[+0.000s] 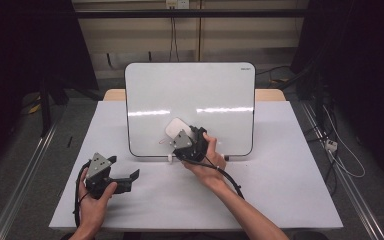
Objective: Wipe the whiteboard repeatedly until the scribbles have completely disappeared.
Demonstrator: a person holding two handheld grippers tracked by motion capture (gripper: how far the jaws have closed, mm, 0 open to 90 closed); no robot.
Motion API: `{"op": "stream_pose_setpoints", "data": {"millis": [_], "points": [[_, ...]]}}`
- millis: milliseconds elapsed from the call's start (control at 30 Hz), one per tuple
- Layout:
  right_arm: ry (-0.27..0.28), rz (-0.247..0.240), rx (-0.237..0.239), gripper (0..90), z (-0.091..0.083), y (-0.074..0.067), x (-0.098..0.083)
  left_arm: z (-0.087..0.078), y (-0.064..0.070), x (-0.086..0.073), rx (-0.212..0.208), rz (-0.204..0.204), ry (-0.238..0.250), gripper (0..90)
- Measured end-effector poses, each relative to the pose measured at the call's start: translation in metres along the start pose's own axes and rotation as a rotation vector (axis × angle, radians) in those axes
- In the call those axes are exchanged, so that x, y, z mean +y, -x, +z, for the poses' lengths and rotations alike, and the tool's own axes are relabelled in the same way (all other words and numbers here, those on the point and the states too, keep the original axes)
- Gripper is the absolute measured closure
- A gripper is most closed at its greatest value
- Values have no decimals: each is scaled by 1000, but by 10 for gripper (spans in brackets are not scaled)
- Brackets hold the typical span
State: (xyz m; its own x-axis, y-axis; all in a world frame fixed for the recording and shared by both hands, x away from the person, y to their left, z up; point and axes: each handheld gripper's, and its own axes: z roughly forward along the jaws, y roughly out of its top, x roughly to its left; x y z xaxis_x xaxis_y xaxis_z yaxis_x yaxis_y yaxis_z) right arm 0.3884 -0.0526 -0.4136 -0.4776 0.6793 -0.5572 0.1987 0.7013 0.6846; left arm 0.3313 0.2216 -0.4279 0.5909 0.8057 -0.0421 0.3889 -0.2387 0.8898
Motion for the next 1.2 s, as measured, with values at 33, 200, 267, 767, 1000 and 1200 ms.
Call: {"op": "stream_pose_setpoints", "data": {"millis": [33,200,267,767,1000,1200], "points": [[0,0,0,315,0,0,0,0,0,0,1,-3,5,51],[9,2,12,315,0,0,-1,0,-1,0,1,0,-3,51],[12,7,21,315,0,2,-2,-1,-1,0,1,-6,6,51],[0,55,-35,315,-3,30,-5,-4,-1,-1,10,-11,9,51],[-4,47,-40,315,-1,21,0,-2,1,-1,5,-5,6,51],[3,19,-24,315,3,4,8,-2,0,-1,7,-9,8,51]]}}
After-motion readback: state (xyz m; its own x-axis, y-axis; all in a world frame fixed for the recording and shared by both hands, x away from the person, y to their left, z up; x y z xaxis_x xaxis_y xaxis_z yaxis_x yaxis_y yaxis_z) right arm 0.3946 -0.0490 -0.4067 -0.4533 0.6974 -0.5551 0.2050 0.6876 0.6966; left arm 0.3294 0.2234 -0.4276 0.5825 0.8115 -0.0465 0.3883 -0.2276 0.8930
